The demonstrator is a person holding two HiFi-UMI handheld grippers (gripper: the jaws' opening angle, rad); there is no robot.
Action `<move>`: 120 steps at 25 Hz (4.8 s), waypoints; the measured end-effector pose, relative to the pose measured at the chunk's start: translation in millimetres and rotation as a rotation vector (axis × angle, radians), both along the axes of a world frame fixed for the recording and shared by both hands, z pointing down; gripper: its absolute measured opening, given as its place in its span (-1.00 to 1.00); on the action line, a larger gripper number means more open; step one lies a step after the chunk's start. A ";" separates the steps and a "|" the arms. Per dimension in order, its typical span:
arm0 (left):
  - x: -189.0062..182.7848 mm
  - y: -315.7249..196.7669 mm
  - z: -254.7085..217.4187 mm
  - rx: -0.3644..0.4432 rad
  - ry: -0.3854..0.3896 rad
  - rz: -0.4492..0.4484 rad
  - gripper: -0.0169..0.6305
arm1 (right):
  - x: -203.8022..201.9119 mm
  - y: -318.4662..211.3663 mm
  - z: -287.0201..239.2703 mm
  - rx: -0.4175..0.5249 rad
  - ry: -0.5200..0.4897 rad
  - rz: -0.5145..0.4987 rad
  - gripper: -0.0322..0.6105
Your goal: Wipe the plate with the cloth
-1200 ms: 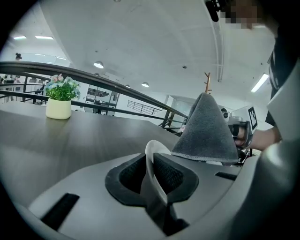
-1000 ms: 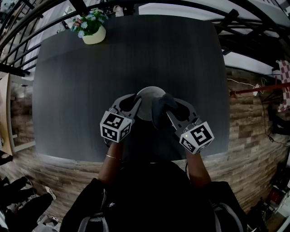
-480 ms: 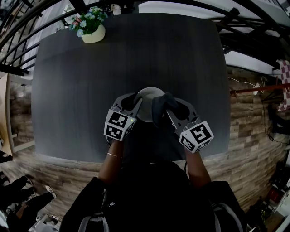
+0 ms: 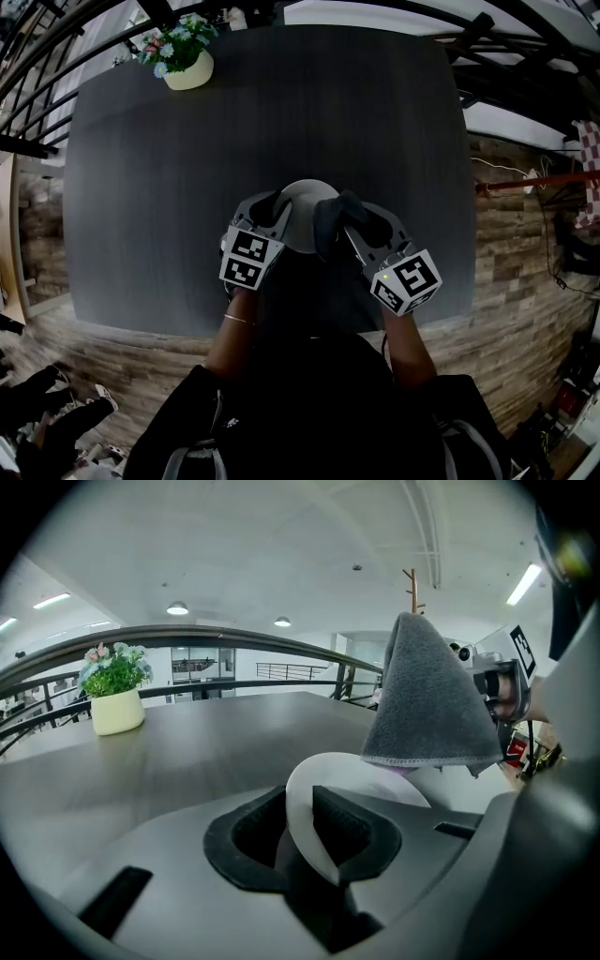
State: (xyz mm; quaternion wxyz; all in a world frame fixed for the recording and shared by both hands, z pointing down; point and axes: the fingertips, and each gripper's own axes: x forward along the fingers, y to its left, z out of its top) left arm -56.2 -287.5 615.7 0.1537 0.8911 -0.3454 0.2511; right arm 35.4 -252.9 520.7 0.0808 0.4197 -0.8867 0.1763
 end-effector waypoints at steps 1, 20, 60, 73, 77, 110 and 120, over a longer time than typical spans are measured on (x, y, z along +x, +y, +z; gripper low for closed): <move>0.5 -0.1 0.2 0.001 -0.006 0.001 -0.68 | 0.8 -0.2 0.1 0.000 0.001 0.001 -0.65; -3.9 -4.5 -6.0 0.069 -0.061 0.006 -0.91 | 5.3 4.1 1.6 -0.006 -0.001 0.025 -0.65; 34.8 38.4 -174.0 0.397 0.047 0.090 -0.92 | 29.8 27.3 -115.2 0.265 -0.051 0.057 -0.65; 40.1 73.8 -225.8 0.503 0.078 0.087 -0.92 | 27.1 60.7 -158.3 0.366 -0.041 0.017 -0.65; 44.9 88.0 -236.5 0.532 0.093 0.091 -0.92 | 29.4 73.0 -168.8 0.397 -0.026 0.005 -0.65; 65.3 156.2 -280.8 0.649 0.085 0.127 -0.92 | 29.0 136.1 -211.8 0.512 -0.016 -0.072 -0.65; 68.7 160.9 -277.3 0.640 0.099 0.133 -0.92 | 30.0 140.3 -205.6 0.498 -0.013 -0.075 -0.65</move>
